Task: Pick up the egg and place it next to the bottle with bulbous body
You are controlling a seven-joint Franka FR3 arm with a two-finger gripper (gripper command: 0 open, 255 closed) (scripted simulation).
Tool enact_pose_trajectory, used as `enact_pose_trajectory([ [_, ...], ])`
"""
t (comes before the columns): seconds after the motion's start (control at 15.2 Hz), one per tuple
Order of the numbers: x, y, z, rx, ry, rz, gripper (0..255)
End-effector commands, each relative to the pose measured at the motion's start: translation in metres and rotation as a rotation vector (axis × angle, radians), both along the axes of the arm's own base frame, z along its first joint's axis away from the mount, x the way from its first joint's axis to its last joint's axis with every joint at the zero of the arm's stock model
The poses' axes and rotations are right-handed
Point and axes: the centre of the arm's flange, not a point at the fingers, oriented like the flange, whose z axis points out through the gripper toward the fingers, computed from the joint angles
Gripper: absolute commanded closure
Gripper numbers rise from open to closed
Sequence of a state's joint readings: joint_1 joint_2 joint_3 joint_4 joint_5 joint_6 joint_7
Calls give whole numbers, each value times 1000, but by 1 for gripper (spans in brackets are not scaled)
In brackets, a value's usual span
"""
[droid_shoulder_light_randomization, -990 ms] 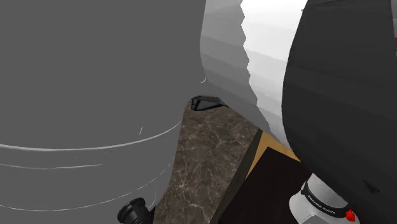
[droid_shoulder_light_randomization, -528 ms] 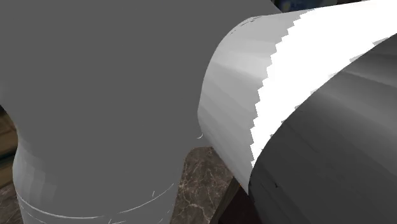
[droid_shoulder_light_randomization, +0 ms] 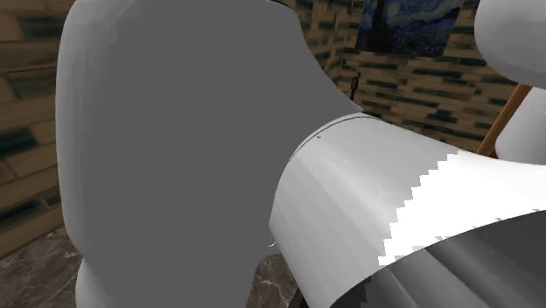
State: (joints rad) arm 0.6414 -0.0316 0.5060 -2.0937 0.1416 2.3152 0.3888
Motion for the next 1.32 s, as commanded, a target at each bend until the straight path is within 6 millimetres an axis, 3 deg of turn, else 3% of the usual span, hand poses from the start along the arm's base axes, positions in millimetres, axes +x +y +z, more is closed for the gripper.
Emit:
enact_pose_trajectory([
  [0.0, 0, 0, -10, 1, 0, 0, 255],
  [1.25, 0, 0, -110, 1, 0, 0, 255],
])
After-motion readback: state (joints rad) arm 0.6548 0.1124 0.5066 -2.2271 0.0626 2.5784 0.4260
